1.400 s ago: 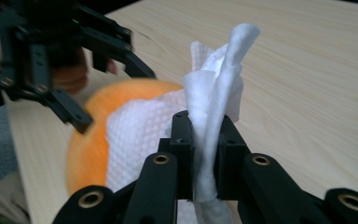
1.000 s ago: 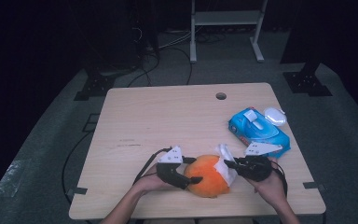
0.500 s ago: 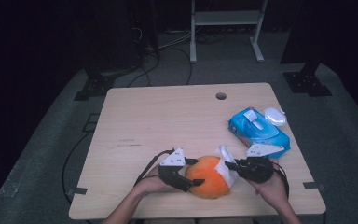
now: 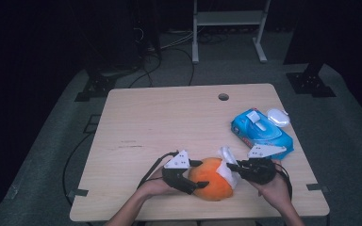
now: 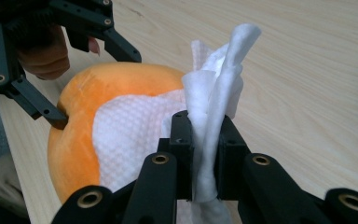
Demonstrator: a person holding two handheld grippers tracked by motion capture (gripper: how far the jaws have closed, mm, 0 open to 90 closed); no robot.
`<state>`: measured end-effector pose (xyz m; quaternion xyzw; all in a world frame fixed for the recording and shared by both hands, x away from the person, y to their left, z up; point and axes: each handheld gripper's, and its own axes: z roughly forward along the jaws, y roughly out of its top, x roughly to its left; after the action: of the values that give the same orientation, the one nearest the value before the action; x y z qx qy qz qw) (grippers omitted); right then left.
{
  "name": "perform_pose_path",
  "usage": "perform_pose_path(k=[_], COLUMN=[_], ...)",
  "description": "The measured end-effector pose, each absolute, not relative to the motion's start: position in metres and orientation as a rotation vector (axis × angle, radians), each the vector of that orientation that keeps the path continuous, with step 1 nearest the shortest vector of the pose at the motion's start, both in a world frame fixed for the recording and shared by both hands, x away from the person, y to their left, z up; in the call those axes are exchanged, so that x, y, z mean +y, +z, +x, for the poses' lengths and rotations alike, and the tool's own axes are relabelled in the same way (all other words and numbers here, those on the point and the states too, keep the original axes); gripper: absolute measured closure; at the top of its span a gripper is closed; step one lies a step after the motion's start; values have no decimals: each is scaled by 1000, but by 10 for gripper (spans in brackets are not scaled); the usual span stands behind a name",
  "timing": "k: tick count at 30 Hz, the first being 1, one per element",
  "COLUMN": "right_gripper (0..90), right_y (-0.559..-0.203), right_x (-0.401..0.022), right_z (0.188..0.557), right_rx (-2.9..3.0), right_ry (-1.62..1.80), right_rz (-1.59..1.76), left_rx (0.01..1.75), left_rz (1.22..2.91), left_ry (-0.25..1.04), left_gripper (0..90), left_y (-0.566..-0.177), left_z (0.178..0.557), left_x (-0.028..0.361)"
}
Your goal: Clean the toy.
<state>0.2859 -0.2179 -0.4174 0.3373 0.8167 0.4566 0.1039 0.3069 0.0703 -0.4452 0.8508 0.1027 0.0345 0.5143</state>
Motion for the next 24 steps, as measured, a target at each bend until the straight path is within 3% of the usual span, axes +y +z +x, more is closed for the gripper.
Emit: perform_pose_path(k=[5,9,15,20,24], right_gripper=[794,796,797,797,797], right_y=[-404,-414,-419,-411,-401], right_x=[-203,-197,-210,-216,-201], right_z=[280,283,281,280,275], right_rx=[2412,2455,2455,2418,2412], right_ry=[1436,1394,1359,1396,1454], right_rz=[910,906,935,947,866], left_rx=[247,250,331,300,277], left_rz=[2039,2032,2035,2034,2046], left_ry=[85,73,12,36,92], left_gripper=[254,241,121,279,316], left_y=[-446,-444,-446,-443,-439], left_z=[306,307,316,312,306], left_x=[69,71,79,73,66])
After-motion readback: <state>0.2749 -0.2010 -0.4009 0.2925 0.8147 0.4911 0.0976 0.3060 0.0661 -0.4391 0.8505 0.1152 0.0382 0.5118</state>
